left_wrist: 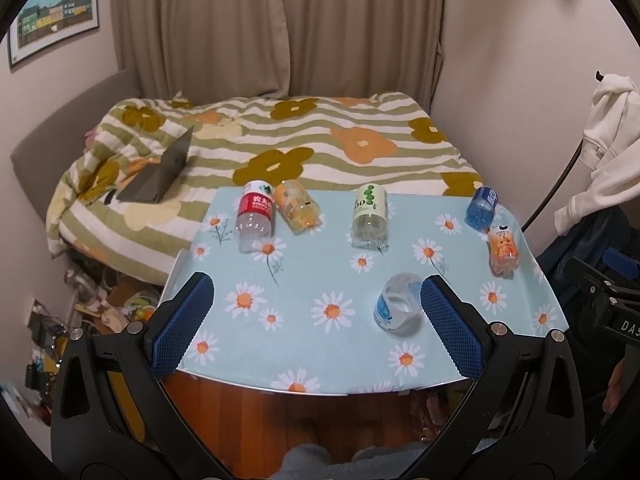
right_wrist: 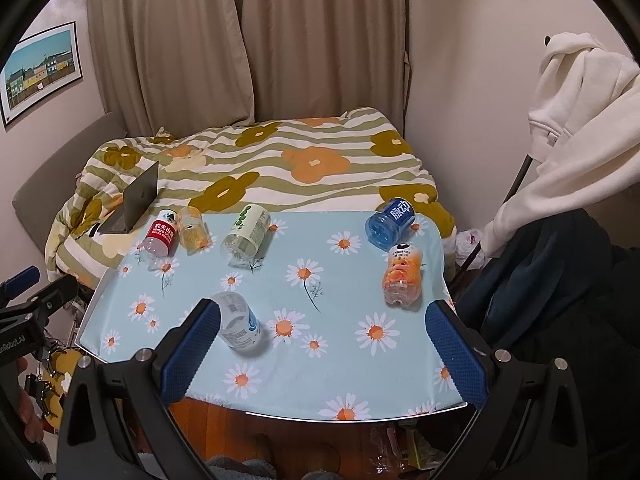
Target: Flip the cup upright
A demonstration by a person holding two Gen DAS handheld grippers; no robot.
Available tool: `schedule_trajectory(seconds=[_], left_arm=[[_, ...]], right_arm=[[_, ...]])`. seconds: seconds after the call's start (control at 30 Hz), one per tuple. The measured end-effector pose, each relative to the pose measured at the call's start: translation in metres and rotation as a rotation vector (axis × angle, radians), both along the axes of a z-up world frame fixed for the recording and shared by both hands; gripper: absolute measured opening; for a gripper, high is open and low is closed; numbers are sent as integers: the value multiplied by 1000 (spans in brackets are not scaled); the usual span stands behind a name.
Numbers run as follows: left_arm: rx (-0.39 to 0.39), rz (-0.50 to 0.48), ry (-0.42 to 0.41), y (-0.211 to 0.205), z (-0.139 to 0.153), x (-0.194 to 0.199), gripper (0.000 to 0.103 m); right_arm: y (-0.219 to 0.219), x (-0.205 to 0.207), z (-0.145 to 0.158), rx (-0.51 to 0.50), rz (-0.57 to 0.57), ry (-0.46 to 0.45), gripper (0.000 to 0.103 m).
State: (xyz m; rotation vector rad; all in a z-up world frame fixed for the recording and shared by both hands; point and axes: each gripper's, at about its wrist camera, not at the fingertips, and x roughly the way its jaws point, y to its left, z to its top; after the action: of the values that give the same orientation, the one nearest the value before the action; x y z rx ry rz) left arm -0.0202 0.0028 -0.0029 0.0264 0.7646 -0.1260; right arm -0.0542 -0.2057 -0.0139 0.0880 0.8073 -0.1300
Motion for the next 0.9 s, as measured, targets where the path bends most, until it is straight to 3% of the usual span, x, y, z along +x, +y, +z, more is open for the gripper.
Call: schedule_trajectory(seconds=[0.9], left_arm=[[6,-19,-14,3,4,5,103]], right_arm=[[1,1,0,5,-19,4,102]])
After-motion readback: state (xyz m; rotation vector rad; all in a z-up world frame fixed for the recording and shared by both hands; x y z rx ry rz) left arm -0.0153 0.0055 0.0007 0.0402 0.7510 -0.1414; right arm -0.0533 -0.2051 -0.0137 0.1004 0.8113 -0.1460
